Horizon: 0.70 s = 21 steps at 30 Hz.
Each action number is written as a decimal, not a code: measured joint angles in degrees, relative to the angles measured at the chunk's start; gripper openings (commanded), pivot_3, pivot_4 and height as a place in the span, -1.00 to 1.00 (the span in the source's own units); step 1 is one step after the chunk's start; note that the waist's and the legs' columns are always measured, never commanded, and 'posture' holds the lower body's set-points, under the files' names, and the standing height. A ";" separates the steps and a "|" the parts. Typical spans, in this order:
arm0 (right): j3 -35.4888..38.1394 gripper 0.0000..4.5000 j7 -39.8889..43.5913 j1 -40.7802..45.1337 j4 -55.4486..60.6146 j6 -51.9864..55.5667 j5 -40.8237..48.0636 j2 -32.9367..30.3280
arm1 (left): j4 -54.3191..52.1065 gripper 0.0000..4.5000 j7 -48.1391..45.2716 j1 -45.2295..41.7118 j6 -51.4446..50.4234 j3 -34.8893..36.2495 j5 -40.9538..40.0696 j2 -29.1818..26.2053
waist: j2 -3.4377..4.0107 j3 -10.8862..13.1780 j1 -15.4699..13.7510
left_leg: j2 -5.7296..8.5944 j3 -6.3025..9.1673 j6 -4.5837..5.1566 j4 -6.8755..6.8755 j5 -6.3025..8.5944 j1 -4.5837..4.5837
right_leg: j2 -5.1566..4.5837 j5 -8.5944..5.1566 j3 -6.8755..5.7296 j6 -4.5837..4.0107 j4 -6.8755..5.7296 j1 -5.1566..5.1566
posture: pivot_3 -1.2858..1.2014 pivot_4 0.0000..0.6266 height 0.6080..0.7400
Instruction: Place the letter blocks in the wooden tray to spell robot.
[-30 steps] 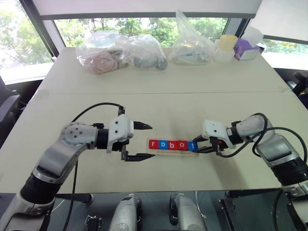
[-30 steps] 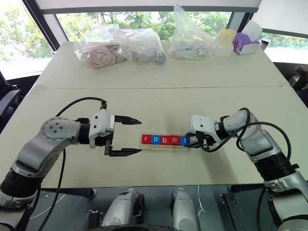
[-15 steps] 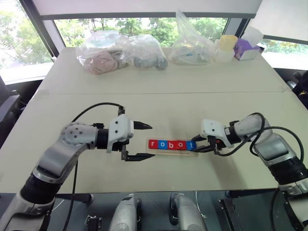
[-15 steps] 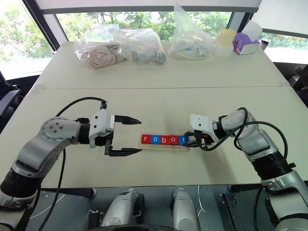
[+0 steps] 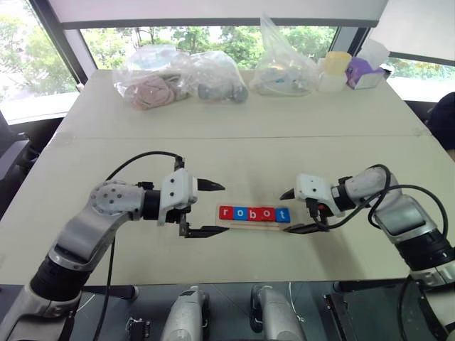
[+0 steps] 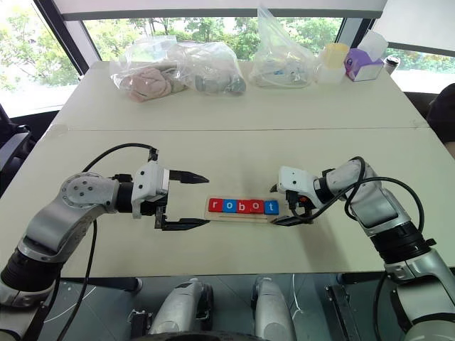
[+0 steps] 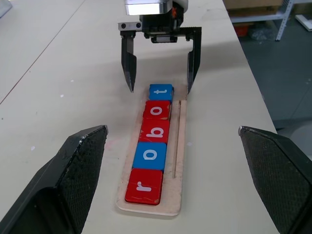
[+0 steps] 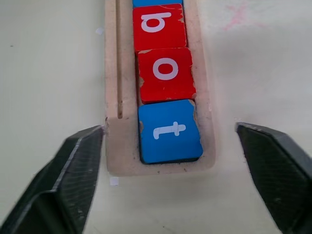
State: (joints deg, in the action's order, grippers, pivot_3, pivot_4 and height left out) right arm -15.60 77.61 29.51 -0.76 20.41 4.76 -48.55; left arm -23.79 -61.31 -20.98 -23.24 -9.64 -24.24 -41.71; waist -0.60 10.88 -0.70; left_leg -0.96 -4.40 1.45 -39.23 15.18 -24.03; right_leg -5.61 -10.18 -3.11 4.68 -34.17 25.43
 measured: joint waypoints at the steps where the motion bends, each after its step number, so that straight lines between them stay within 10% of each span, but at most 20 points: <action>1: 0.05 0.97 0.18 0.08 0.33 0.30 0.10 -0.13 | 0.00 1.00 0.02 0.00 0.00 0.00 0.00 0.00 | 0.00 0.00 0.01 | 0.00 0.00 0.00 0.00 0.00 0.00 | 0.00 0.00 0.00 0.00 0.00 0.00 | 0.03 -0.52 1.00; 21: 5.65 0.97 -7.12 -1.22 -6.72 -5.28 -1.11 -2.03 | 0.04 1.00 -0.48 -0.13 0.01 -0.04 -0.01 0.05 | 0.00 0.00 0.02 | 0.01 -0.05 -0.01 0.00 -0.01 0.02 | 0.01 0.00 0.00 0.00 -0.02 -0.01 | 0.03 -0.52 1.00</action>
State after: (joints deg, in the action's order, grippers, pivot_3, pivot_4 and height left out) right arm -9.95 70.49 28.29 -7.48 15.12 3.65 -50.58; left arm -23.75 -61.79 -21.11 -23.23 -9.68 -24.24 -41.66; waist -0.59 10.88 -0.68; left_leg -0.94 -4.45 1.45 -39.23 15.17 -24.02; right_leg -5.60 -10.18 -3.11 4.68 -34.19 25.42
